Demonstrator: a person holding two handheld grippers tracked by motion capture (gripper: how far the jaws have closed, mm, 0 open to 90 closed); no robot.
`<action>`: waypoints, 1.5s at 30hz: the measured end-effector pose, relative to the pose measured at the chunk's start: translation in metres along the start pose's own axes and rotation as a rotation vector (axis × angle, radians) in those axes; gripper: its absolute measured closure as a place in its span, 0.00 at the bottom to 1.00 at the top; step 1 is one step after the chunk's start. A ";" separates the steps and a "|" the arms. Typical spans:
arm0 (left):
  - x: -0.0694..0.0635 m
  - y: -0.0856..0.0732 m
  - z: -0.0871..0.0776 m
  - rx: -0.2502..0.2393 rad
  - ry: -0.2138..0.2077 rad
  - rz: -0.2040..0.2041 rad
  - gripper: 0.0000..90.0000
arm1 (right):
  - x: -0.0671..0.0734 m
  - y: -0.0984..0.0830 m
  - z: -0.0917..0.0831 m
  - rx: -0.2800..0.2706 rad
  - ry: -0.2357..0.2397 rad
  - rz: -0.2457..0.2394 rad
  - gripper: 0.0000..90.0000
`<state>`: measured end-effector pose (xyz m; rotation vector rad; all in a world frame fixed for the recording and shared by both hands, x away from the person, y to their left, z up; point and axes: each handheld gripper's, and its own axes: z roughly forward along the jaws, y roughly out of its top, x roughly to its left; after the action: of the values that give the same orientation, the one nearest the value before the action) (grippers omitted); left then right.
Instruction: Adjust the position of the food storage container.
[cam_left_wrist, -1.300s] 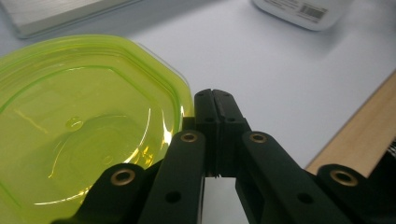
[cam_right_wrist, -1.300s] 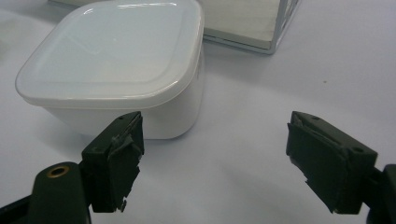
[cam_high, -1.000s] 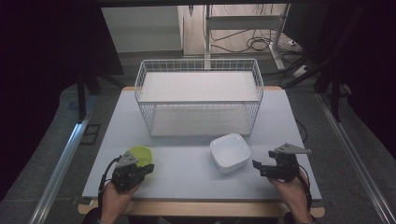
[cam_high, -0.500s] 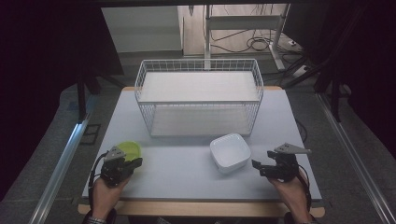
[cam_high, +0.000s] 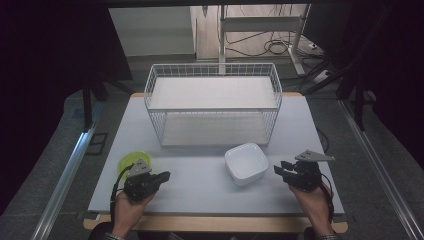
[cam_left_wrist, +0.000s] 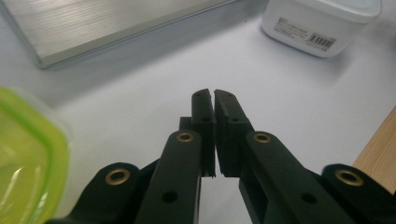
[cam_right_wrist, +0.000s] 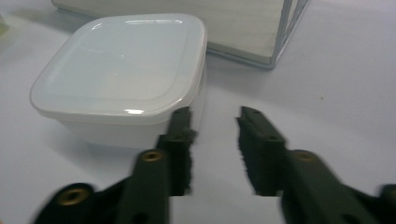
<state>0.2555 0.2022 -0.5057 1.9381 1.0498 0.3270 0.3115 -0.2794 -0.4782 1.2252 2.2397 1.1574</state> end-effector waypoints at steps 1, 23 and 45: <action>-0.001 0.001 0.002 -0.003 -0.007 -0.002 0.98 | -0.001 0.001 0.001 0.001 0.003 -0.007 0.82; -0.011 0.039 0.054 -0.002 -0.104 0.053 1.00 | -0.020 0.045 0.062 0.116 0.023 -0.031 0.99; -0.024 0.027 0.065 0.061 -0.124 0.074 0.99 | 0.027 0.025 0.064 0.189 0.152 -0.090 0.99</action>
<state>0.2934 0.1395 -0.5180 2.0277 0.9193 0.2153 0.3490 -0.2188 -0.4954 1.1238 2.5397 1.0565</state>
